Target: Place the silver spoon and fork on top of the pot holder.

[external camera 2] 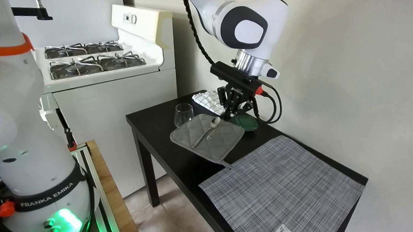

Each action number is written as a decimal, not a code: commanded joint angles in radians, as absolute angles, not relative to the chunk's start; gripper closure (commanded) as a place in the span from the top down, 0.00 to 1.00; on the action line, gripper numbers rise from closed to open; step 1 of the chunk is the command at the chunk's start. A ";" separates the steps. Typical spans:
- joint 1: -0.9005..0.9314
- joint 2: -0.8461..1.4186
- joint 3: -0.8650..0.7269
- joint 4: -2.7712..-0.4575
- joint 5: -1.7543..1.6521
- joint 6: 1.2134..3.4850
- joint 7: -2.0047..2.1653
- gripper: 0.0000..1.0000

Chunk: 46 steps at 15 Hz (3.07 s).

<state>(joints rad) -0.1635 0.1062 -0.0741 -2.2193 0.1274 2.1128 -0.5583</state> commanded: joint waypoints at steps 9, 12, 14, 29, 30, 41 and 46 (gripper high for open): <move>-0.154 0.157 -0.070 -2.233 0.115 2.111 -0.614 0.02; -0.153 0.157 -0.068 -2.235 0.113 2.110 -0.626 0.02; -0.152 0.153 -0.068 -2.241 0.106 2.113 -0.628 0.02; -0.151 0.138 -0.063 -2.280 0.087 2.116 -0.639 0.16; -0.151 0.138 -0.063 -2.282 0.088 2.115 -0.640 0.14; -0.147 0.073 -0.063 -2.307 0.089 2.123 -0.630 0.98; -0.131 -0.041 -0.067 -2.338 0.074 2.142 -0.604 1.00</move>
